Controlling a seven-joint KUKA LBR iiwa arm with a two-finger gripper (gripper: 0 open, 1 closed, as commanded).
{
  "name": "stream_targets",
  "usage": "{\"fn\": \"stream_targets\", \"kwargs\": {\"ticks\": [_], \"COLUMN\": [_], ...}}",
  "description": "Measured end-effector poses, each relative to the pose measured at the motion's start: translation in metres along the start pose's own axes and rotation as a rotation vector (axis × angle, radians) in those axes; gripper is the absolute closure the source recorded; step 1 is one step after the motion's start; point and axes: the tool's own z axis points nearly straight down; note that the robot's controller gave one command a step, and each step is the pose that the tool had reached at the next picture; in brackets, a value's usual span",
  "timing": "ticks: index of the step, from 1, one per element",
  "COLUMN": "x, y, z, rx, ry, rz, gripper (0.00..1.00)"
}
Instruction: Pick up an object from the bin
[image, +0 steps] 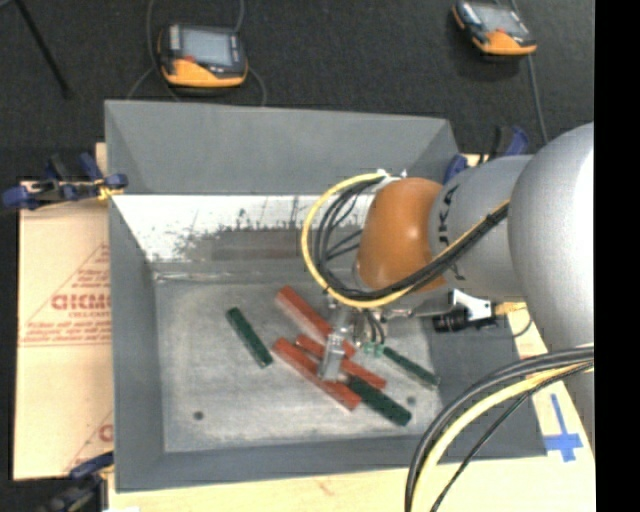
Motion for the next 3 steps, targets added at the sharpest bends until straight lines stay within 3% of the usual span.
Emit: {"fn": "stream_targets", "kwargs": {"ticks": [1, 2, 3], "x": [-0.001, -0.002, -0.005], "y": [0.0, 0.0, 0.0], "z": [-0.001, -0.003, -0.068], "rx": [0.0, 0.0, -0.001], "ry": [0.0, 0.003, -0.005], "rz": [0.0, 0.001, -0.001], "gripper": [0.0, 1.0, 1.0]}}
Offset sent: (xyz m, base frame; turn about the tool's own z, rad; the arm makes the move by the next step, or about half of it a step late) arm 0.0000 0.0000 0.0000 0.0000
